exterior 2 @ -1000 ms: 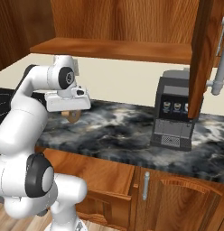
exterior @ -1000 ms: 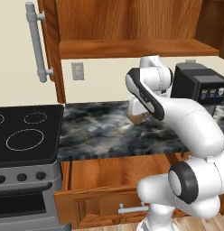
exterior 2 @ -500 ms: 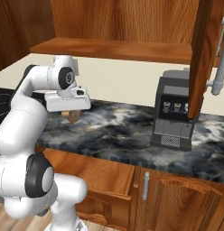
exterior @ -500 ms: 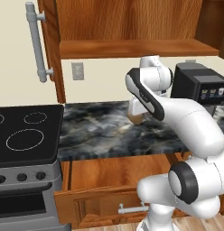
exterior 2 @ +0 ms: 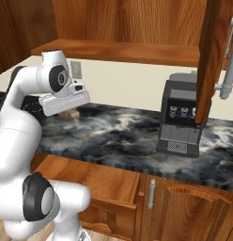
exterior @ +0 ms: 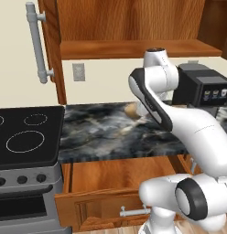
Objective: Organize the utensils by type. Pick up the wooden spoons from the counter and place them in the open cabinet. Then pick up the metallic utensils from the counter and place them in the open drawer.
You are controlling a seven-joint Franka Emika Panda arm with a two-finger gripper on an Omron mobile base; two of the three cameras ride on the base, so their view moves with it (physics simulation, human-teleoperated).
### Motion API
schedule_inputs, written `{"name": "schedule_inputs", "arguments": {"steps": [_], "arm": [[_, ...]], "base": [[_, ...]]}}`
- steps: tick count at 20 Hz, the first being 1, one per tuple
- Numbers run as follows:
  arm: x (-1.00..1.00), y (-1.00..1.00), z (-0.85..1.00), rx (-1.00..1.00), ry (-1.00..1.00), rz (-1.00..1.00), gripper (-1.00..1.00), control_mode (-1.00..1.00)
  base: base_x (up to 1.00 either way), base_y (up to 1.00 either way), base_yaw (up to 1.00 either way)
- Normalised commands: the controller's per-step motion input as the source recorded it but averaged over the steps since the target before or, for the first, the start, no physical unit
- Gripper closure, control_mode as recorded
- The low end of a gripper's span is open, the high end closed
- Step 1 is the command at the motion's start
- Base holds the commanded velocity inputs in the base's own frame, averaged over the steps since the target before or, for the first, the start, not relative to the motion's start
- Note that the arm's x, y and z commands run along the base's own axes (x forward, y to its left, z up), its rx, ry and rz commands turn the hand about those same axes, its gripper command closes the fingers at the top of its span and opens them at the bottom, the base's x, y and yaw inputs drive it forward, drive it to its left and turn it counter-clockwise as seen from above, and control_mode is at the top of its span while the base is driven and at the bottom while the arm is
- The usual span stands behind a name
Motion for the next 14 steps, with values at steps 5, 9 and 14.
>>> {"name": "schedule_inputs", "arguments": {"steps": [5, 9, 14], "arm": [[0.01, 0.0, 0.64, -0.09, -0.24, 0.64, 1.0, -1.0], [0.0, -0.03, 0.7, -0.14, -0.53, 0.65, 1.0, -1.0], [0.05, -0.14, 0.63, -0.02, -0.71, 0.56, 1.0, -1.0]], "base": [[0.0, 0.0, 0.0], [0.0, 0.0, 0.0], [0.0, 0.0, 0.0]]}}
